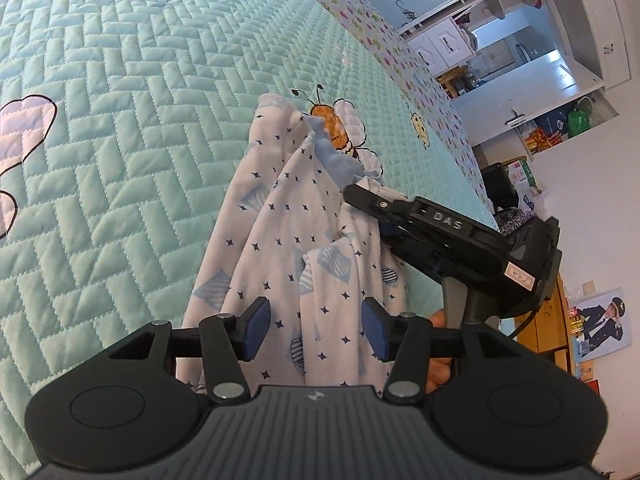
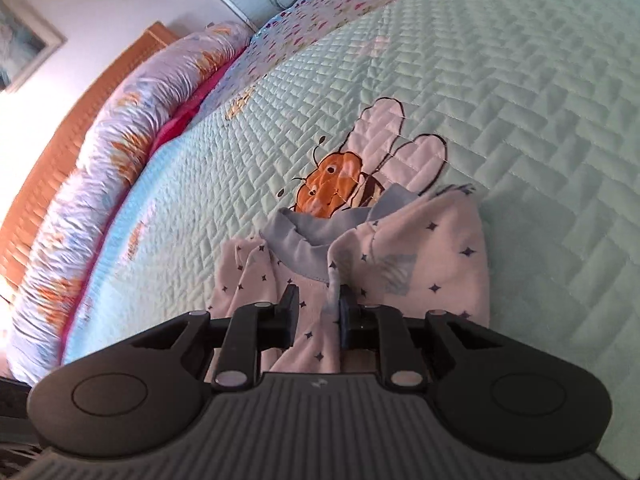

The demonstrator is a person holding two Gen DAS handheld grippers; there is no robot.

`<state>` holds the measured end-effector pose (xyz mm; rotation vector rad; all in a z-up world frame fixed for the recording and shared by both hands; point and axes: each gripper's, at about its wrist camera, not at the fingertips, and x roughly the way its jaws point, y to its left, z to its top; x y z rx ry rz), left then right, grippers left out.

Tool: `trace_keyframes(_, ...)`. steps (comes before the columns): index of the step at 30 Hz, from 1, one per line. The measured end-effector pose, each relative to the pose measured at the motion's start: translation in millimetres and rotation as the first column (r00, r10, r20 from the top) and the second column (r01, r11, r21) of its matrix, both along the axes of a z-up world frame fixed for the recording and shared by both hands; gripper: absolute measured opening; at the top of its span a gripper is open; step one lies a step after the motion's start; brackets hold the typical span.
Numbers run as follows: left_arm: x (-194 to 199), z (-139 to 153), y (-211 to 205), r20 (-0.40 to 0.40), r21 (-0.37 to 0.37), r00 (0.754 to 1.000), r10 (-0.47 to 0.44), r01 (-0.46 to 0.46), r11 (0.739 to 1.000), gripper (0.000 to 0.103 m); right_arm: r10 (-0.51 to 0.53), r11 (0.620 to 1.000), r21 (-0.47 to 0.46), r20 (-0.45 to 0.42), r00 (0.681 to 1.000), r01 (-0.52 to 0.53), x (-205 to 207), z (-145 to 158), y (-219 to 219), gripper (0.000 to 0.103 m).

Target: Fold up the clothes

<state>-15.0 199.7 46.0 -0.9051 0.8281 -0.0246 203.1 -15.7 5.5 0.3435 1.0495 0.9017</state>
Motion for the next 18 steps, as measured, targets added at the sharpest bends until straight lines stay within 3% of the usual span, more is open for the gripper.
trace_keyframes(4,-3.2,0.1,2.6,0.003,-0.006,1.000,0.021,-0.021,1.000,0.053,-0.046,0.997,0.052,-0.061,0.997,0.049,2.2,0.9,-16.4,0.024)
trace_keyframes(12,-4.3,-6.5,11.1,0.005,-0.099,0.996,0.093,-0.092,0.991,0.053,-0.001,0.997,0.071,-0.087,0.996,0.008,-14.6,1.2,-30.6,0.025)
trace_keyframes(16,0.8,-8.0,10.1,-0.019,-0.120,0.994,0.111,-0.113,0.986,0.053,0.008,0.992,0.127,-0.132,0.991,0.009,-12.0,-6.1,-31.9,0.010)
trace_keyframes(18,2.6,-7.5,8.5,-0.022,-0.118,0.994,0.111,-0.113,0.987,0.055,0.005,0.987,0.160,-0.159,0.987,0.021,-10.9,-9.3,-34.6,0.007)
